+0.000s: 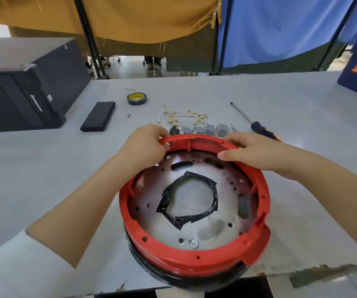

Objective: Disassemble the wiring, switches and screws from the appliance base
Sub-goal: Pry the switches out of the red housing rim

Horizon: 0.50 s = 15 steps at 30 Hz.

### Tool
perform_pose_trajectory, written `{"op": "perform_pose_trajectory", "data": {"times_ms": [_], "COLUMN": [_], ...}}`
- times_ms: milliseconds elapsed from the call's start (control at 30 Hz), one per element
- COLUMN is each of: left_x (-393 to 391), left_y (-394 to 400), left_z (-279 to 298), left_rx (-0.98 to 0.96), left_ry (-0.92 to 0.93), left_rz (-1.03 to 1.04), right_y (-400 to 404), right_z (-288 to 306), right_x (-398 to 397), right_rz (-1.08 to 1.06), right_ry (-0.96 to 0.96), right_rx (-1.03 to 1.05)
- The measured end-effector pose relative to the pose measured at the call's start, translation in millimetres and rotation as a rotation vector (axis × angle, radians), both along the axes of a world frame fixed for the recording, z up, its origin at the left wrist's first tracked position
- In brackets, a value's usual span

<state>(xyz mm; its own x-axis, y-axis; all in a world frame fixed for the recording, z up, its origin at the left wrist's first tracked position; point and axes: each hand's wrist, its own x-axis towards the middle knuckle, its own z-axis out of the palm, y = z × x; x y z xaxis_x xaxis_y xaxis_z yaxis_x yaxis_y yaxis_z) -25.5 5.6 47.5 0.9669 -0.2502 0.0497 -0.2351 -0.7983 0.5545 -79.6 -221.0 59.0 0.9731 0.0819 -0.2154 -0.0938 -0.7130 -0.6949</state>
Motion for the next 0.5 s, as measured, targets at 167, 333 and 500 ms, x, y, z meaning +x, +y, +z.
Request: {"op": "perform_pose_trajectory", "data": {"times_ms": [167,333,500], "left_x": [-18,-38,-49], "left_y": [39,53,57], "left_z": [22,32,31], "left_rx": [-0.415,-0.637,-0.579], "left_ry": [0.245,0.388,0.539], "left_rz": [0.16,0.077,-0.142], "right_y": [3,4,-4], "right_z": [16,26,33], "right_x": [-12,-11,-16], "right_rz": [-0.002,-0.005,0.024], "right_ry": [0.092,0.005,-0.024], "right_rx": [0.26,0.374,0.476]}}
